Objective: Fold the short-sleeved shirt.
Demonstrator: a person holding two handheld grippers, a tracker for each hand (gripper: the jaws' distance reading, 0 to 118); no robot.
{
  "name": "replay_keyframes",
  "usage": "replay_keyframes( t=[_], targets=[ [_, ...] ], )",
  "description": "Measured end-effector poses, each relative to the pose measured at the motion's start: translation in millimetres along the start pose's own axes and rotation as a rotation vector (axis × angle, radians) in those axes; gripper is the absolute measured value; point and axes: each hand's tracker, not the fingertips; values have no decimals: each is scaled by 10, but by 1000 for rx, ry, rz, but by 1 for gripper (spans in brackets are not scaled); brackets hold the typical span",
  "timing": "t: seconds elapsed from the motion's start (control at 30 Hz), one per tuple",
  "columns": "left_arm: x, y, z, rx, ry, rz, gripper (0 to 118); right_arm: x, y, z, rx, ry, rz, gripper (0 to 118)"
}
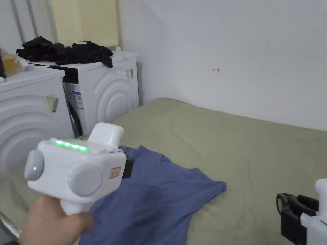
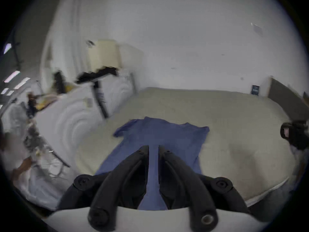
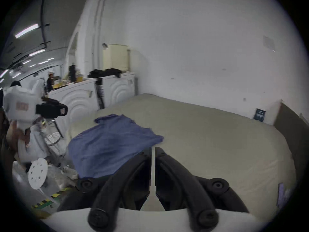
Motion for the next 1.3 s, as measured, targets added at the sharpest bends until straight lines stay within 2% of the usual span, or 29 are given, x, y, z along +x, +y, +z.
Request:
replay_keyframes(
  t=[0.17, 0.23, 0.27, 0.3, 0.33, 0.4, 0.5, 0.63, 0.77, 0.83, 0.87, 0.9, 0.93, 0.97, 1.0, 1.1, 1.3],
  targets=[
    [201, 478, -1546, -411, -299, -46, 12, 390, -108, -215, -71, -74, -52, 8],
    [303, 469, -2066, -501, -272, -123, 15, 494, -181, -304, -100, -98, -67, 8],
    [362, 434, -2292, -552, -251, -145, 36, 551, -223, -350, -118, -102, -76, 8],
    [395, 414, -2498, -602, -228, -151, 90, 589, -277, -397, -139, -101, -80, 8],
    [422, 369, -2663, -644, -214, -138, 118, 625, -318, -443, -156, -98, -79, 8],
    [448, 276, -2834, -624, -246, -127, 118, 702, -411, -526, -195, -82, -98, 8],
    [522, 169, -3114, -665, -265, -37, 118, 782, -534, -625, -234, -73, -129, 8],
    [637, -89, -3309, -725, -228, -57, 118, 828, -648, -707, -262, -64, -157, 8],
    [666, -282, -3432, -717, -189, -52, 111, 808, -748, -732, -278, -50, -172, 8],
    [624, -258, -3329, -654, -199, -8, 100, 773, -793, -705, -282, -39, -171, 8],
    [611, -229, -3270, -616, -210, -5, 87, 751, -817, -697, -285, -30, -169, 8],
    [576, -202, -3222, -611, -217, -18, 64, 730, -838, -696, -290, -23, -167, 8],
    [555, -177, -3186, -599, -211, -30, 41, 713, -854, -699, -295, -19, -163, 8],
    [539, -157, -3149, -567, -245, -48, 10, 698, -876, -689, -299, -16, -158, 8],
    [518, -139, -3090, -531, -221, -35, 6, 686, -894, -689, -302, -17, -159, 8],
    [452, -92, -3027, -511, -256, 77, 6, 678, -925, -642, -316, -7, -174, 8],
    [656, 256, -2801, -429, -327, 71, 6, 749, -963, -466, -307, -9, -192, 8]
  ],
)
